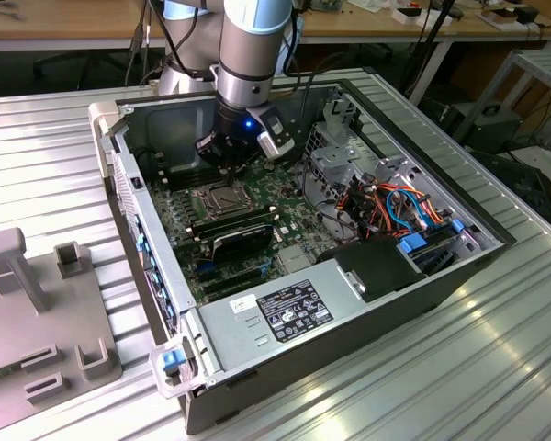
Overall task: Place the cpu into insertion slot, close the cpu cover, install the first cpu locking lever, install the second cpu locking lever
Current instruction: 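Install the first cpu locking lever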
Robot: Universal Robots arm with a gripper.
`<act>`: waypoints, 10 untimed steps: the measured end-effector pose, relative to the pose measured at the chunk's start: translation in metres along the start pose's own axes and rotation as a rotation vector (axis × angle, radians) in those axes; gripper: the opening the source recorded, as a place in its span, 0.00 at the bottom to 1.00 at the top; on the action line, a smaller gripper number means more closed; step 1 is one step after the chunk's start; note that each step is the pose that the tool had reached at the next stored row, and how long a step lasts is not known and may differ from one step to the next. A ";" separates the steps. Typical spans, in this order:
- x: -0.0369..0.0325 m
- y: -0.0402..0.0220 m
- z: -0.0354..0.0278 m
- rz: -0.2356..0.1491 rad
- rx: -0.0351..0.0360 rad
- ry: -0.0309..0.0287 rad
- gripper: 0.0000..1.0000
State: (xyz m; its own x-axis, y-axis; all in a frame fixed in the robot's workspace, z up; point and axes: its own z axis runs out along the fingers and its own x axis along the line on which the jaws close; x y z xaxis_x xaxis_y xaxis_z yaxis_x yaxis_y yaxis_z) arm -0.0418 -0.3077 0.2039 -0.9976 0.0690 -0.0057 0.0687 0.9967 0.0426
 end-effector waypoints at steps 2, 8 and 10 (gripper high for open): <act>-0.0001 -0.0004 0.0000 0.000 0.0006 0.0000 0.11; -0.0001 -0.0005 -0.0011 0.000 0.0007 -0.0003 0.11; -0.0002 -0.0001 -0.0034 0.000 0.0009 -0.0001 0.11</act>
State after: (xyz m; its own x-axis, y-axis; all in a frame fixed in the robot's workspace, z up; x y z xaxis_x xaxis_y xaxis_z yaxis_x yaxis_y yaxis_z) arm -0.0416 -0.3079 0.2073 -0.9976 0.0690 -0.0058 0.0687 0.9968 0.0417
